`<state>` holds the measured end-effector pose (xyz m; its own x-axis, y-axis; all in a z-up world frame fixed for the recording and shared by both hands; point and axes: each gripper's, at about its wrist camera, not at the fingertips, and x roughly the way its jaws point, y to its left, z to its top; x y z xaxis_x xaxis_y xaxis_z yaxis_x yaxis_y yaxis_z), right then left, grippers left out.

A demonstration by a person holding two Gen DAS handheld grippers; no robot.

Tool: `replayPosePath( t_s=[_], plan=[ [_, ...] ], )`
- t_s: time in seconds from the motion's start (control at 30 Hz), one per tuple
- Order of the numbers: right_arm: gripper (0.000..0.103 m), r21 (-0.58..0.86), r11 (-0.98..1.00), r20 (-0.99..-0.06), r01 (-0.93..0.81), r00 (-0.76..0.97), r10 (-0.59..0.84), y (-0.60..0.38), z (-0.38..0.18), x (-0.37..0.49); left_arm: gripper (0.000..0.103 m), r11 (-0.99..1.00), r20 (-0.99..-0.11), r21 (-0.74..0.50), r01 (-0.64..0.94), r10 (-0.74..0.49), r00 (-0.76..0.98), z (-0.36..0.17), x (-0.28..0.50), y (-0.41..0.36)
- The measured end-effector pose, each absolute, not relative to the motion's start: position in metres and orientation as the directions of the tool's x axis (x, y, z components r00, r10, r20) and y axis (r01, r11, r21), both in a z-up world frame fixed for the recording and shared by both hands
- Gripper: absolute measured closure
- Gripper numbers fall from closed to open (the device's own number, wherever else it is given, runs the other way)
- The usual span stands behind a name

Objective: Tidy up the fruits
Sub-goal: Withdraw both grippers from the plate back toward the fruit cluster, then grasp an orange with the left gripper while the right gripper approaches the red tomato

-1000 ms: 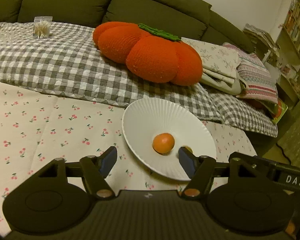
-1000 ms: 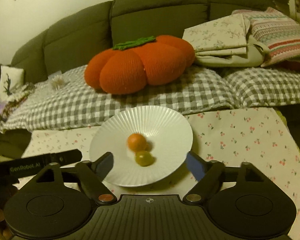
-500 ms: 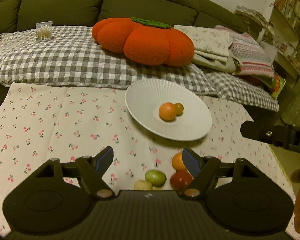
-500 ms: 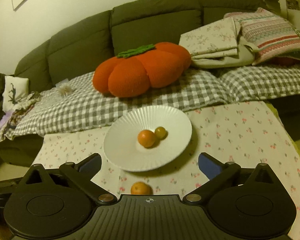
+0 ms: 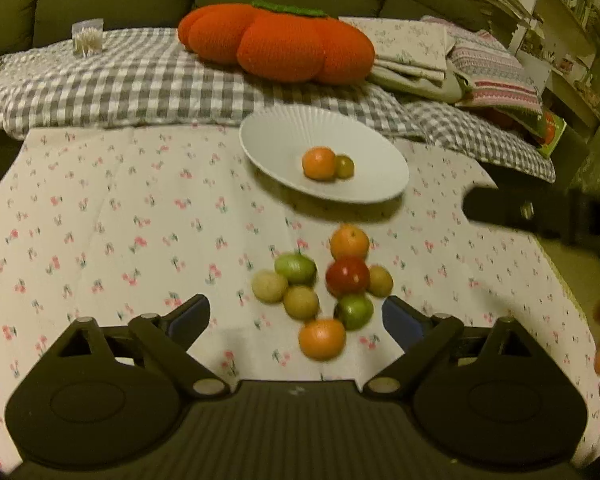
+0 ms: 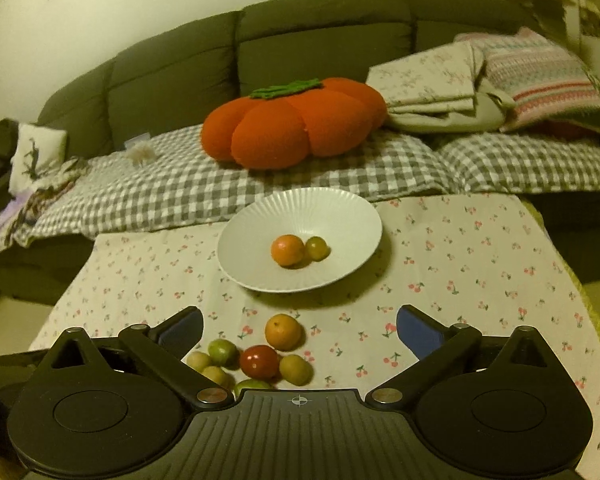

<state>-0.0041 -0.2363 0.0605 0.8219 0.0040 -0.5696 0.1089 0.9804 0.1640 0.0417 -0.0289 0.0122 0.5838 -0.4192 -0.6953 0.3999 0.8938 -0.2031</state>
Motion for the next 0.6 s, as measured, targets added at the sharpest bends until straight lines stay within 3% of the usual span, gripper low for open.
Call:
replayPosePath(
  t_s=[0.13,0.37,0.5,0.6],
  plan=[
    [0.000,0.199,0.977,-0.566,0.080,0.823,0.048,-0.240,0.055,-0.003,0.009,0.892,-0.718,-0.178,0.415,-0.406,0.566,0.001,0.038,-0.036],
    [0.000,0.270,0.948,-0.637,0.169,0.770,0.044,-0.258,0.037,0.010,0.013,0.890,-0.719,-0.177,0.419,-0.408,0.563,-0.009,0.040,-0.043],
    [0.000,0.372,0.910,-0.642,0.183,0.759,0.110,-0.269,0.032,0.011,0.026,0.881,-0.731,-0.197,0.430,-0.425,0.534,-0.016,0.043,-0.047],
    [0.000,0.357,0.916,-0.649,0.183,0.754,0.102,-0.267,0.032,0.013,0.036,0.878,-0.736,-0.193,0.438,-0.425,0.527,-0.020,0.044,-0.051]
  ],
)
